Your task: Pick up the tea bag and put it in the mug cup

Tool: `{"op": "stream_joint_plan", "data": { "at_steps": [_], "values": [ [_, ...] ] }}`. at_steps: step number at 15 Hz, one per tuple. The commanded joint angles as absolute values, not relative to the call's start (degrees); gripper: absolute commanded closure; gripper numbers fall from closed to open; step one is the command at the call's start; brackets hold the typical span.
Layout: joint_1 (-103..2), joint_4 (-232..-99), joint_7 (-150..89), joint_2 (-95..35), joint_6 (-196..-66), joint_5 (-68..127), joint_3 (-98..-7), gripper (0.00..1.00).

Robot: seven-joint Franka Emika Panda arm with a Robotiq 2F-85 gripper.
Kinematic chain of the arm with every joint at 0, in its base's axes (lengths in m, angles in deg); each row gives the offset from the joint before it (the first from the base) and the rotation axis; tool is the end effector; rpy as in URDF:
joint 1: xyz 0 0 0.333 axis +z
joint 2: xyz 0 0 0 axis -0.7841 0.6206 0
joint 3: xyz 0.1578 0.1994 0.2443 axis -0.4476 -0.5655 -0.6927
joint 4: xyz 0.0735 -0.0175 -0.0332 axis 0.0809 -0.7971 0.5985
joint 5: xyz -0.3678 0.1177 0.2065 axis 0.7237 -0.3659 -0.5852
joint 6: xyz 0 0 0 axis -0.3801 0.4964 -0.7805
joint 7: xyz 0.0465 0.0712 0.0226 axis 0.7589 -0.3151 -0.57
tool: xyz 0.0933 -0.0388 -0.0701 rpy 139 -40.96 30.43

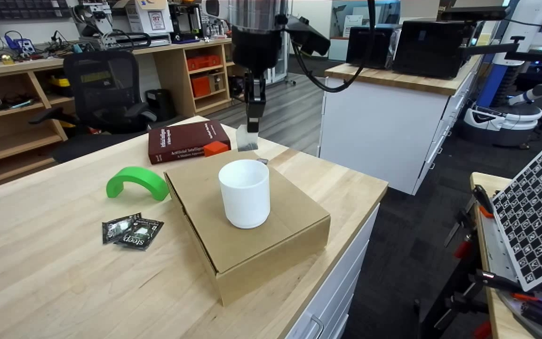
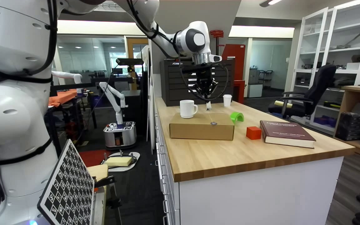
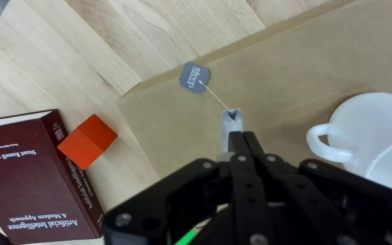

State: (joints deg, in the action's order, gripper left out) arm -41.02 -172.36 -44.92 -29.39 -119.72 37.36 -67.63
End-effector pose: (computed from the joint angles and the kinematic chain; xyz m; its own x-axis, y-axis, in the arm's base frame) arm 0.6625 0.2468 0.4270 0.7897 0.6033 0.1113 0.5900 -0.7966 0.1319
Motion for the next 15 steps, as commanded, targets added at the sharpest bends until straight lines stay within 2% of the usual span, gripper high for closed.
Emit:
{"op": "stream_joint_plan", "data": {
  "at_steps": [1,15],
  "values": [
    [-39.8,-173.1,-44.1,-31.2,-119.0,36.9,-67.9,0.97],
    [-37.8,-167.1,-46.1,-30.5,-115.2,30.9,-72.0,0.97]
  ]
}}
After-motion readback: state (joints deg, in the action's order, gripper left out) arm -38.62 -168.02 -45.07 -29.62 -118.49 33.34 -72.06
